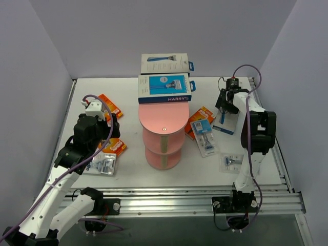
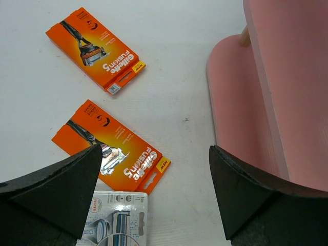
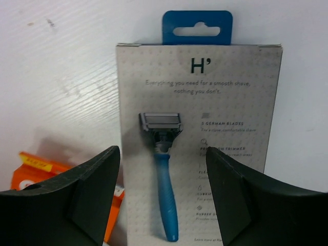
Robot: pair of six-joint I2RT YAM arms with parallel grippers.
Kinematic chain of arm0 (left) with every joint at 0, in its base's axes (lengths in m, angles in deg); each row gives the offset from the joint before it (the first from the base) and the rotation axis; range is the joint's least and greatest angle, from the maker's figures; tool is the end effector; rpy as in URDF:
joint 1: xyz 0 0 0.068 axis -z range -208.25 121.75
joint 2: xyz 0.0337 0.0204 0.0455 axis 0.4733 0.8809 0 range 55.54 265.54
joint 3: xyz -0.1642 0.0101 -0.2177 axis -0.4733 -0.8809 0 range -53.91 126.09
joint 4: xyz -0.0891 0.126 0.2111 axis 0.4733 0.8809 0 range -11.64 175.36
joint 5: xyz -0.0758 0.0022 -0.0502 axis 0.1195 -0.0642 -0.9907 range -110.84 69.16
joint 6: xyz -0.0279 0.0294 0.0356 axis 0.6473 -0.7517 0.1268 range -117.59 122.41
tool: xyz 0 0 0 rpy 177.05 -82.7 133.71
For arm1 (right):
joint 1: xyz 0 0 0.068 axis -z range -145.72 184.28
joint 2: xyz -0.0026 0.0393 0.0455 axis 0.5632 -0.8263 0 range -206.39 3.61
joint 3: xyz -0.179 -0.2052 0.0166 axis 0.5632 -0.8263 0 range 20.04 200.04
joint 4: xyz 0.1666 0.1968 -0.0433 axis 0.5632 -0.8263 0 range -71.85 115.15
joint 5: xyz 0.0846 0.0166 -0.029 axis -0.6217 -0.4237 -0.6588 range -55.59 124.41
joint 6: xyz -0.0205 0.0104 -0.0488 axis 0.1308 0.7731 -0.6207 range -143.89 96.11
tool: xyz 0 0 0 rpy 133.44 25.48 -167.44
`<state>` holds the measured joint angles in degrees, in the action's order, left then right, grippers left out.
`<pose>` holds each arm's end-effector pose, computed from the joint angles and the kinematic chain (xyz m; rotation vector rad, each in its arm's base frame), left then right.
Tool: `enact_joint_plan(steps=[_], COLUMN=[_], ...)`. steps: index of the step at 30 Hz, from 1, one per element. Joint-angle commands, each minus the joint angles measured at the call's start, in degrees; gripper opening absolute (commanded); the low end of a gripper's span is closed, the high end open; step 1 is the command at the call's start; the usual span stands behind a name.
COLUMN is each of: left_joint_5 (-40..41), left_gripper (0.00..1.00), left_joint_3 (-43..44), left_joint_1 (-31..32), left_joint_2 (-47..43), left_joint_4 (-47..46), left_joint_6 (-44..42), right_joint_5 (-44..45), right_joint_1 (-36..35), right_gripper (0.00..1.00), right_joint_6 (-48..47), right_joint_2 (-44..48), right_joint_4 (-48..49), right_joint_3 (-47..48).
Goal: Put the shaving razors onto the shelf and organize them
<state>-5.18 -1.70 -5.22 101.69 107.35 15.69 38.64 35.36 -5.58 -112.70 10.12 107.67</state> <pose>0.1641 -0.0593 0.3472 -0.0113 1.9583 -0.1478 0.4598 -0.0113 0.2096 0.4289 2.2921 0.0641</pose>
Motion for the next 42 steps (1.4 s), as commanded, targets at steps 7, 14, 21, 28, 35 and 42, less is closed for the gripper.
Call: enact_joint_plan(steps=[7,14,21,28,35,42], left_joint_5=[-1.3,-2.1,-2.3,-2.4,-2.0,-1.1], left_gripper=[0.94,0.94,0.94,0.94,0.94,0.94], left_joint_3=[0.8,0.9,0.9,1.0,1.1,1.0], left_joint_1=[-0.5,-0.5,-0.5,-0.5,-0.6,-1.0], left_joint_2=[0.2,0.4,0.4,0.9,0.7,0.0], left_joint_4=[-0.9,-1.0,-1.0,-1.1,-1.0,-0.7], left_joint_6=[0.1,0.2,0.2,0.2,0.1,0.1], right_joint_5=[7.2,4.9,2.0,-1.2,-6.0,-6.5], right_joint_1=[-0.1,3.2,8.1,10.8,10.7,11.8], right_gripper=[0.60,0.55,0.52,0.50,0.56,0.70], right_joint_6=[-0.9,0.9,1.1,3.1,4.6,4.7], right_joint_2=[-8.3,-10.4,-11.6,-12.7,-10.3,-0.9], right_joint_4=[-7.6,-6.9,-6.0,-4.9,-5.5,-4.4], right_joint_3=[6.6,7.9,7.8,9.6,12.0,6.5])
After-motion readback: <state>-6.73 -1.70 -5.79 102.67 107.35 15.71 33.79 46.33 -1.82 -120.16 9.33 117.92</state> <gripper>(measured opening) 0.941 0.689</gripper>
